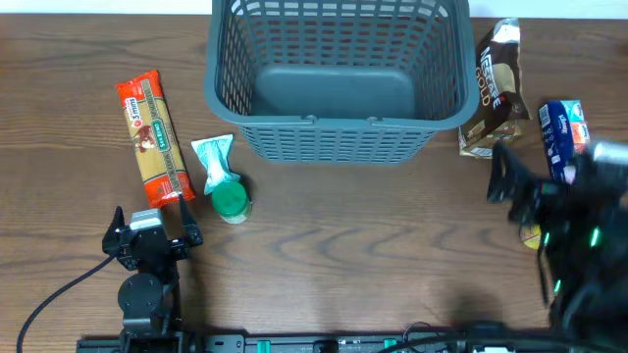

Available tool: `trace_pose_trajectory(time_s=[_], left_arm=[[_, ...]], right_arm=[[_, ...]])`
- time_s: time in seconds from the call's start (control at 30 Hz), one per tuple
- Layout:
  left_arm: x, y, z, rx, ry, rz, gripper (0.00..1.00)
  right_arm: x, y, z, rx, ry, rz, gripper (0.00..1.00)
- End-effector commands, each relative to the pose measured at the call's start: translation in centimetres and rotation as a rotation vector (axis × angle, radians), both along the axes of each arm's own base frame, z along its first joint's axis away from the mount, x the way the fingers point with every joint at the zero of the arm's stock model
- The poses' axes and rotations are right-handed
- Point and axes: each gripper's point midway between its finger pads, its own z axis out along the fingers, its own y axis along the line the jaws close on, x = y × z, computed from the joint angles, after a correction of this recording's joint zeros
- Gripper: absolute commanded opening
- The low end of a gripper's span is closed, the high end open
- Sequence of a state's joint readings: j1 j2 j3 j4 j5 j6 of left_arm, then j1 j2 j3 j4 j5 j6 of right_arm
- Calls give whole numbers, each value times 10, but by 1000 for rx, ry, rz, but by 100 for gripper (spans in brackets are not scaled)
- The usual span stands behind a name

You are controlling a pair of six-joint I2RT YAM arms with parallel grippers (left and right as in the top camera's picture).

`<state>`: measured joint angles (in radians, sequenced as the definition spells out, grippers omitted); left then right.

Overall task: Pack container
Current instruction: 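Move the right gripper up toward the brown Nescafe Gold pouch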

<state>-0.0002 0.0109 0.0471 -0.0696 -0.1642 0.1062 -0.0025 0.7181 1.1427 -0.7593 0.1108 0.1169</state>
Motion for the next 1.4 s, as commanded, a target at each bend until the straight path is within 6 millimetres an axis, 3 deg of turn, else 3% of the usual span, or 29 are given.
trace_pose_trajectory(time_s=[0.0,0.17,0.37,0.47,0.57,0.8,0.9,1.13,1.2,1.37], left_arm=[[0,2,-16,10,39,9,99],[0,2,-16,9,39,9,99],[0,2,-16,9,39,9,98],[0,2,-16,10,39,9,99],[0,2,-16,9,39,9,98],[0,2,-16,9,39,9,98],[0,2,-16,9,39,9,99],[0,2,-16,9,39,9,98],[0,2,-16,10,39,9,99],[0,2,-16,9,39,9,98]], right_arm=[[31,-4,18,-43,115,4,99],[65,-3,49,-22,233,26,99],[78,-23,88,-98,178,-65,99],[80,-40,92,-52,168,-130,99],[94,-53,77,9,211,-123,99],[140,-89,9,131,394,-123,99],[150,-90,-1,140,411,-116,99],[178,-99,6,79,337,-93,99],[184,-101,-4,78,361,-88,99],[204,-107,-56,47,492,-45,99]])
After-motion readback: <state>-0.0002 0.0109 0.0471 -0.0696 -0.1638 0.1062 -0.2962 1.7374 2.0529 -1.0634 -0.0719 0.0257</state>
